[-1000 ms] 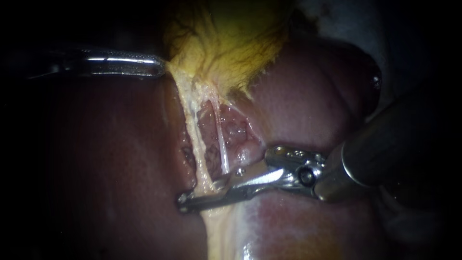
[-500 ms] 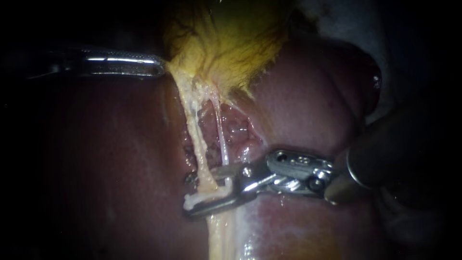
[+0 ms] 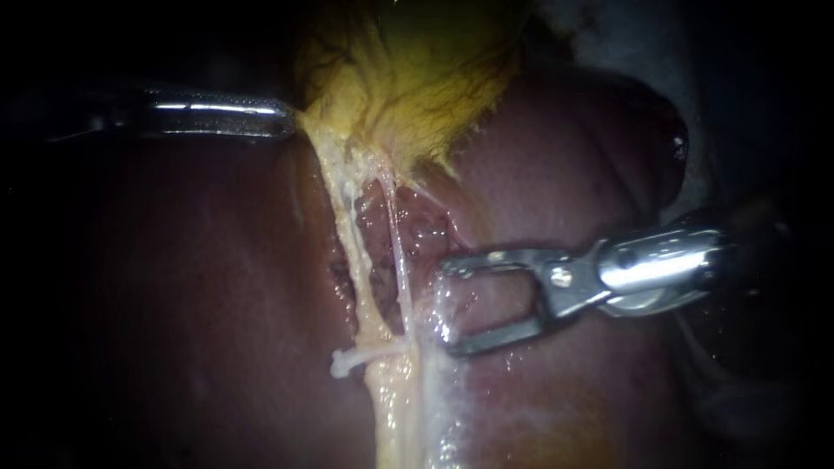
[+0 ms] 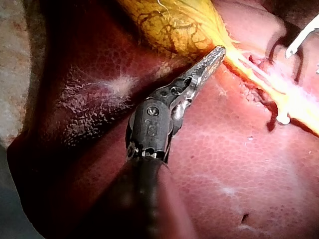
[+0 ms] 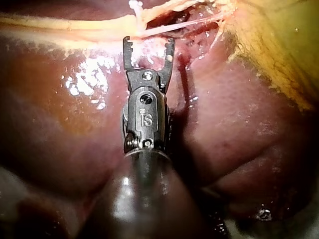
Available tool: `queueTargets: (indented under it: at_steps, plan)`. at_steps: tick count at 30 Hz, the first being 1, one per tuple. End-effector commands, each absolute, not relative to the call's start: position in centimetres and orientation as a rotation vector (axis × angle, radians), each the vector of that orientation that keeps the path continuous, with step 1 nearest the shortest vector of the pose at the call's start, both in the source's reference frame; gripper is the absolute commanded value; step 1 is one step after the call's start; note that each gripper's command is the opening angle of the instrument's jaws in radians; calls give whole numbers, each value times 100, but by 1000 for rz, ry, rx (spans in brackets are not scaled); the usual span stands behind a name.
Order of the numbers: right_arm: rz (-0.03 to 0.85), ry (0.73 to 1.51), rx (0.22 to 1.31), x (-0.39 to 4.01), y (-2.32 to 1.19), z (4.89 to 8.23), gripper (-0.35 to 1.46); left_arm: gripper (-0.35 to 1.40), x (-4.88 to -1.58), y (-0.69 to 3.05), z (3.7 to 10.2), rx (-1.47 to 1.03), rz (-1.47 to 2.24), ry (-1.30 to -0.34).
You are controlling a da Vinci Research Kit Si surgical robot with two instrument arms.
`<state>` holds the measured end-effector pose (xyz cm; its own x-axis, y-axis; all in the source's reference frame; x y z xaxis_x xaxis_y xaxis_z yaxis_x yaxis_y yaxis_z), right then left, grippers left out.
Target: Going back first clip left tube
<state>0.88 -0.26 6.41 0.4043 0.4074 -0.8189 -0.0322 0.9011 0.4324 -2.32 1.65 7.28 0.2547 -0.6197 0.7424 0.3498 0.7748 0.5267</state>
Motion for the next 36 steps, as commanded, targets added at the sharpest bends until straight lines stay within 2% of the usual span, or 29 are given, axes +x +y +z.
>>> queueTargets:
  at_steps: [1,10,24,36]
  plan:
    - [291,1125,372,84,-25,637,61,-35,-232,165,729,277,-670,-1136]
    - [301,1120,365,73,-24,632,61,-35,-235,165,734,274,-669,-1136]
    - [297,1121,367,63,-19,627,61,-35,-273,156,788,263,-650,-1129]
    - [294,1123,376,71,-19,625,61,-35,-272,155,790,264,-648,-1124]
